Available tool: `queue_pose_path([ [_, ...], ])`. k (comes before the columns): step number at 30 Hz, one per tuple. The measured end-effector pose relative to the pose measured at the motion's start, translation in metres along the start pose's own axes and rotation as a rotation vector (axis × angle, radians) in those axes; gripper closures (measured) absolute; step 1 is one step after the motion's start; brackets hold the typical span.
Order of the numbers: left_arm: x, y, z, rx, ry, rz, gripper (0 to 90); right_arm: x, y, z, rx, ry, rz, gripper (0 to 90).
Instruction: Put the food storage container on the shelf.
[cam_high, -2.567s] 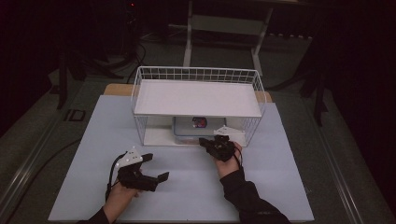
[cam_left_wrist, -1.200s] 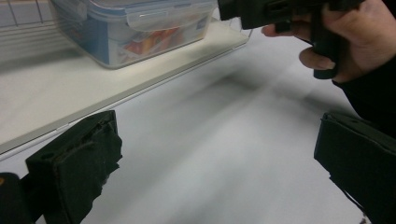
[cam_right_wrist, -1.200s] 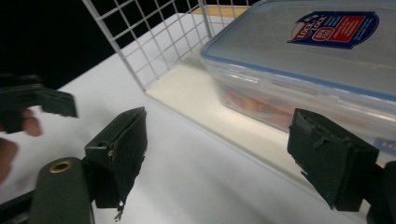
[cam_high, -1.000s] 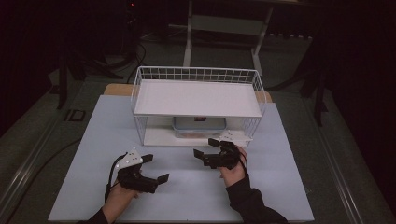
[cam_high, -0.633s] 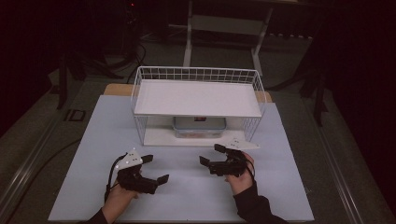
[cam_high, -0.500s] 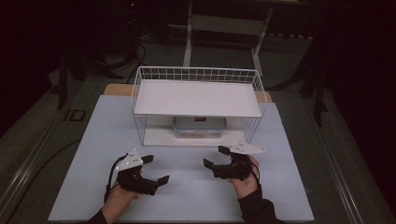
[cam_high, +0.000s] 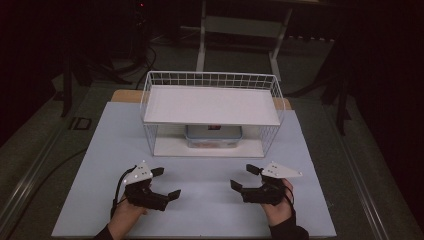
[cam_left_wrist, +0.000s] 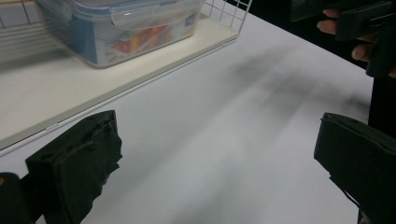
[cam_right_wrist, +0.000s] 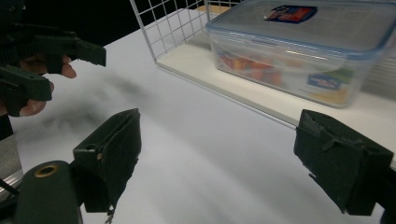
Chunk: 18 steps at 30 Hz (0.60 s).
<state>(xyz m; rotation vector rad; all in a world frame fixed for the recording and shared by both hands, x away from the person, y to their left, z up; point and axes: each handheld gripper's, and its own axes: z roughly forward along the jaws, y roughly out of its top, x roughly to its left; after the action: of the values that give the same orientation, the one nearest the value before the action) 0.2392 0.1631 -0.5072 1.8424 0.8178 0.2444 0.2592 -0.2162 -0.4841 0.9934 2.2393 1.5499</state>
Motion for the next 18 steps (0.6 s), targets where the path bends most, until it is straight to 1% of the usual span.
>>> queue_pose_path([
  [2,0.0,0.0,-0.001,0.001,0.001,0.004,0.5,0.0,-0.003,-0.005,0.001,-0.002,0.001,14.7],
  [4,-0.001,0.0,-0.002,-0.002,0.0,-0.001,0.5,-0.001,-0.005,-0.011,-0.001,-0.013,-0.002,14.7],
  [6,-0.001,-0.001,-0.003,-0.002,-0.001,0.0,0.5,-0.002,-0.008,-0.016,-0.003,-0.019,0.009,14.7],
  [10,-0.001,-0.002,-0.005,-0.004,-0.002,-0.002,0.5,-0.005,-0.014,-0.025,-0.004,-0.028,0.009,14.7],
  [12,-0.001,-0.002,-0.006,-0.002,-0.001,-0.003,0.5,-0.006,-0.016,-0.029,-0.005,-0.037,0.003,14.7],
  [14,-0.001,-0.003,-0.007,-0.002,-0.001,-0.004,0.5,-0.007,-0.019,-0.032,-0.001,-0.036,-0.006,14.7],
  [16,-0.002,-0.004,-0.007,0.0,0.0,-0.001,0.5,-0.007,-0.022,-0.035,0.009,-0.042,-0.018,14.6],
  [18,-0.002,-0.004,-0.008,0.001,-0.001,-0.002,0.5,-0.009,-0.025,-0.037,0.011,-0.037,-0.012,14.7],
])
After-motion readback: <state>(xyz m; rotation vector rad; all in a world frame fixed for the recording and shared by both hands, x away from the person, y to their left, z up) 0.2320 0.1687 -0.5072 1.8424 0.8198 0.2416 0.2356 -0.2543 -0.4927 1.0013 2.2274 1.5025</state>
